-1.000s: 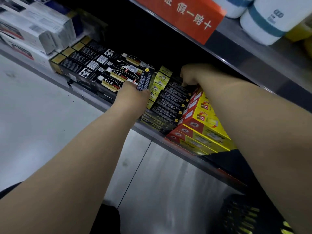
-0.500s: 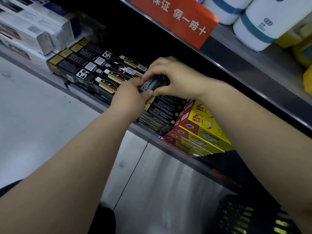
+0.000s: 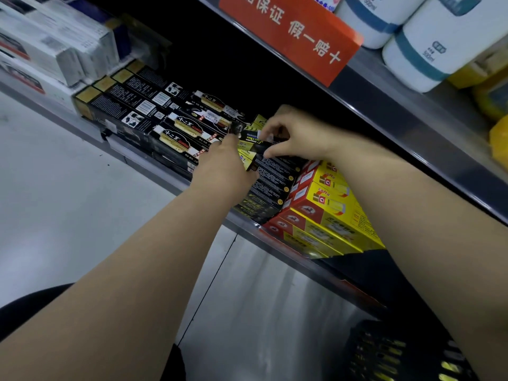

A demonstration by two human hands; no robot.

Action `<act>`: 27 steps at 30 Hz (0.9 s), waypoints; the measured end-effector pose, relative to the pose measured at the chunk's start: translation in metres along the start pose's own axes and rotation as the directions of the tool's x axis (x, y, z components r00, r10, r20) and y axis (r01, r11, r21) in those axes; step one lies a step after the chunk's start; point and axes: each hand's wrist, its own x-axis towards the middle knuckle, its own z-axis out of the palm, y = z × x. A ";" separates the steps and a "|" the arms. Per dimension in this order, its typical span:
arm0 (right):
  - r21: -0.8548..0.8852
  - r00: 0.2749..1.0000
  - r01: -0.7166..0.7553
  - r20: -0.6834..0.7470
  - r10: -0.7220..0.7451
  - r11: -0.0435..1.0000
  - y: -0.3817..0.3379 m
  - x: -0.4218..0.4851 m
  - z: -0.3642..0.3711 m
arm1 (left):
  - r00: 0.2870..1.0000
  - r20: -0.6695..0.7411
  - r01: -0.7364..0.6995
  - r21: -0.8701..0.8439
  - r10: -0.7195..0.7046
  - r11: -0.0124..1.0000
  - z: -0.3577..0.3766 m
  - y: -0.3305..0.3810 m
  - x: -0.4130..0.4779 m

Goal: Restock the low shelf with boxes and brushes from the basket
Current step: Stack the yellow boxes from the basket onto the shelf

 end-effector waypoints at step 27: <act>-0.120 0.910 -0.398 -0.179 0.375 0.909 0.023 0.056 -0.001 | 0.985 0.163 -0.057 -0.006 0.058 0.998 -0.005 0.004 -0.003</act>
